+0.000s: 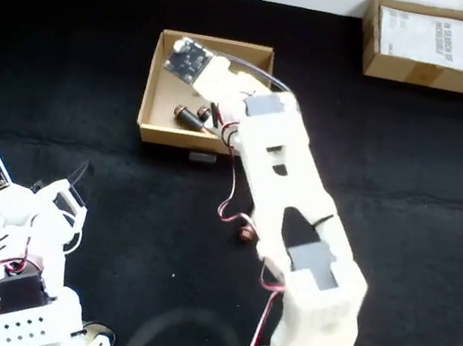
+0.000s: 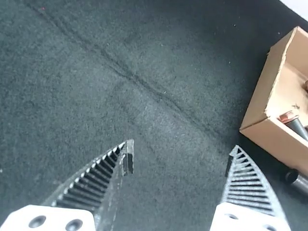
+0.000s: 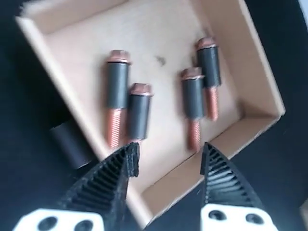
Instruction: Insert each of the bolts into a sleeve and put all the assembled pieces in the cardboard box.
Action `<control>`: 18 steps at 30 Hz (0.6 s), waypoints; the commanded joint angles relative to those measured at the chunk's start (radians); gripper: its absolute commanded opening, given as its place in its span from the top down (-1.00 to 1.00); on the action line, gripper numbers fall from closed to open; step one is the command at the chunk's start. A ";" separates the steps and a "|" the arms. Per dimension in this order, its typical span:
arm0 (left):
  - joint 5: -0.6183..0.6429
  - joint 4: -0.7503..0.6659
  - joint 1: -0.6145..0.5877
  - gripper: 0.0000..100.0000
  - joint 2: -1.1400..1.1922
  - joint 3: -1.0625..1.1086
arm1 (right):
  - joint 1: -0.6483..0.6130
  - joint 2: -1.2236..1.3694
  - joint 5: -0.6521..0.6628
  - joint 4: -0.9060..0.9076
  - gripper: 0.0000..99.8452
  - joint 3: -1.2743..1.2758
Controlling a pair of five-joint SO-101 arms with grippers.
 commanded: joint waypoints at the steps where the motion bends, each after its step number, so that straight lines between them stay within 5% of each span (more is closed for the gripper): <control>1: 0.003 -0.015 -0.008 0.38 -0.008 0.018 | -0.042 -0.130 -0.120 0.151 0.63 -0.051; 8: 0.003 -0.011 0.019 0.38 -0.007 0.018 | -0.128 -0.139 -0.305 0.415 0.63 -0.038; 18: 0.003 -0.011 0.019 0.38 -0.007 0.018 | -0.122 0.036 -0.315 0.182 0.63 0.030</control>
